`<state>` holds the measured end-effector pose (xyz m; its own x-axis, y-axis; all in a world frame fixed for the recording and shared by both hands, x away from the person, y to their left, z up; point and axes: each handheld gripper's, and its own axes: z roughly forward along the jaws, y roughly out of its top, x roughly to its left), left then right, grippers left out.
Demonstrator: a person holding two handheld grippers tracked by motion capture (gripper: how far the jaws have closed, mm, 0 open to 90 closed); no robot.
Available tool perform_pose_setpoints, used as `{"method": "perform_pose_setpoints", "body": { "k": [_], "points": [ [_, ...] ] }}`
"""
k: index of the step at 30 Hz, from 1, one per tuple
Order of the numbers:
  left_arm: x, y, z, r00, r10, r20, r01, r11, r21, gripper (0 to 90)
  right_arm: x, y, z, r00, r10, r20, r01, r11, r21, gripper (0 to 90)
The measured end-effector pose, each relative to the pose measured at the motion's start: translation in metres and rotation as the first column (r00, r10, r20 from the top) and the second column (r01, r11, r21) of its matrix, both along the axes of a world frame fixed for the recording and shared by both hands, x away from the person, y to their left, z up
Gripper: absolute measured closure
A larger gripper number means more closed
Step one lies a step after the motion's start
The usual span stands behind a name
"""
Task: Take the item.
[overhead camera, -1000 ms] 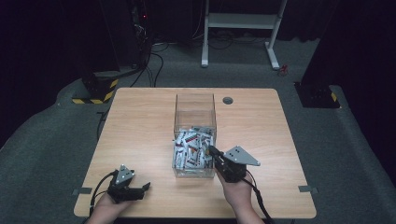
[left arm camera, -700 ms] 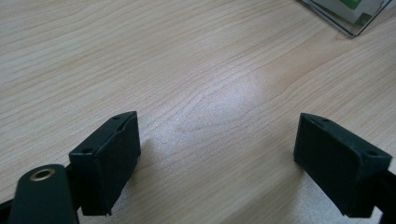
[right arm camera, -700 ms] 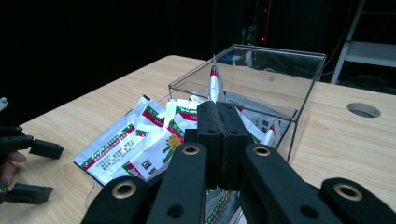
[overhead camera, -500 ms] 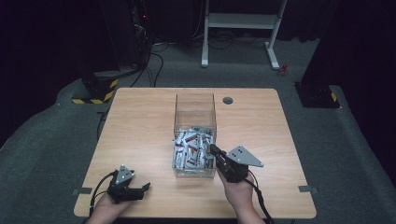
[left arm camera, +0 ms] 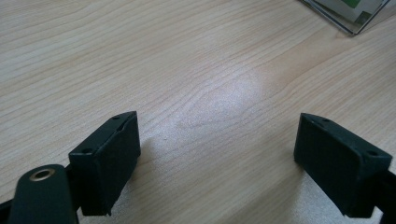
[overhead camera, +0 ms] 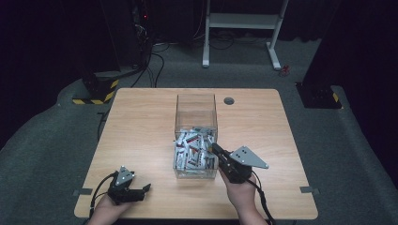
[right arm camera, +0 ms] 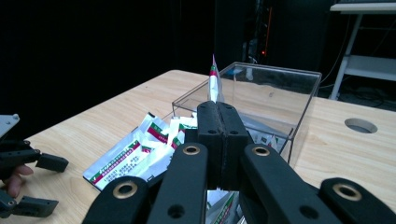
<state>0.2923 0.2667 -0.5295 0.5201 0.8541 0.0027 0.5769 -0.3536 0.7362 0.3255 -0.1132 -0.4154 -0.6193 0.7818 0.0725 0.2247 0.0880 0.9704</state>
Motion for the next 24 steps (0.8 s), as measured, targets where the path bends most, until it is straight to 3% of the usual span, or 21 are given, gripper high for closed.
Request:
{"method": "perform_pose_setpoints", "body": {
  "k": [24],
  "points": [
    [-0.001, 0.000, 0.000, 1.0000, 0.004, 0.000, -0.004, 1.0000, -0.001, 14.8, 0.002, -0.022, 0.008, 0.9978, -0.060, 0.029, 0.060, 0.9981, 0.014, 90.0]
  ]
}}
